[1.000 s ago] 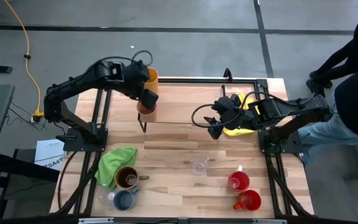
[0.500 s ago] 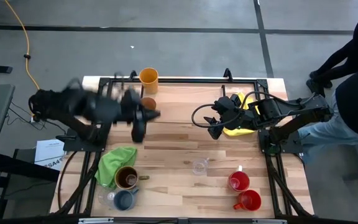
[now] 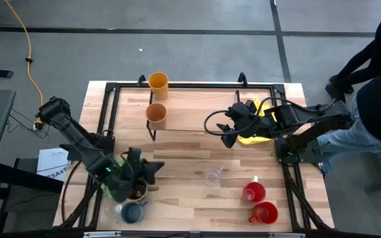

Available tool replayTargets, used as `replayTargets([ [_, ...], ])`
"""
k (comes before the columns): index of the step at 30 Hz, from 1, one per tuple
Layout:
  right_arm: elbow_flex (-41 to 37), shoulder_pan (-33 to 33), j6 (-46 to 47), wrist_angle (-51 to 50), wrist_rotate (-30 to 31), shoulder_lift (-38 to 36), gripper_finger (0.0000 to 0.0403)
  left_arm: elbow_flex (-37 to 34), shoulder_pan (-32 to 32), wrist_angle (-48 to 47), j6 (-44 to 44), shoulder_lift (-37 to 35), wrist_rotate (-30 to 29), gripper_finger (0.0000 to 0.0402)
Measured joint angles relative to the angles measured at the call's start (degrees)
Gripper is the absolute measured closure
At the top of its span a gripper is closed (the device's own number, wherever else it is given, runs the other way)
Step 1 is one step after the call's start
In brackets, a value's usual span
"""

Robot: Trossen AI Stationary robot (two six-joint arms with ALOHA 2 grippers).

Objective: Stack small to large cups/mugs on shelf
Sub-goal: Put the orange cup on the shelf

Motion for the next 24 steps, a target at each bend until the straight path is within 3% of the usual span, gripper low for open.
replayTargets([
  [7,0.0,0.0,1.3,0.1,0.1,0.0,0.0150,-3.0,8.2,0.2,-16.8,2.1,1.0,0.0401],
  [12,0.0,0.0,1.4,0.1,0.1,0.0,0.0150,-3.0,12.2,-3.3,-25.3,2.1,-2.9,0.0402],
  [20,0.0,0.0,1.4,0.1,0.1,0.0,0.0150,-3.0,12.5,-17.1,-40.0,2.1,-5.5,0.0402],
  [24,0.0,0.0,1.4,0.1,0.1,0.0,0.0150,-3.0,12.6,-17.8,-41.0,2.1,-6.5,0.0402],
])
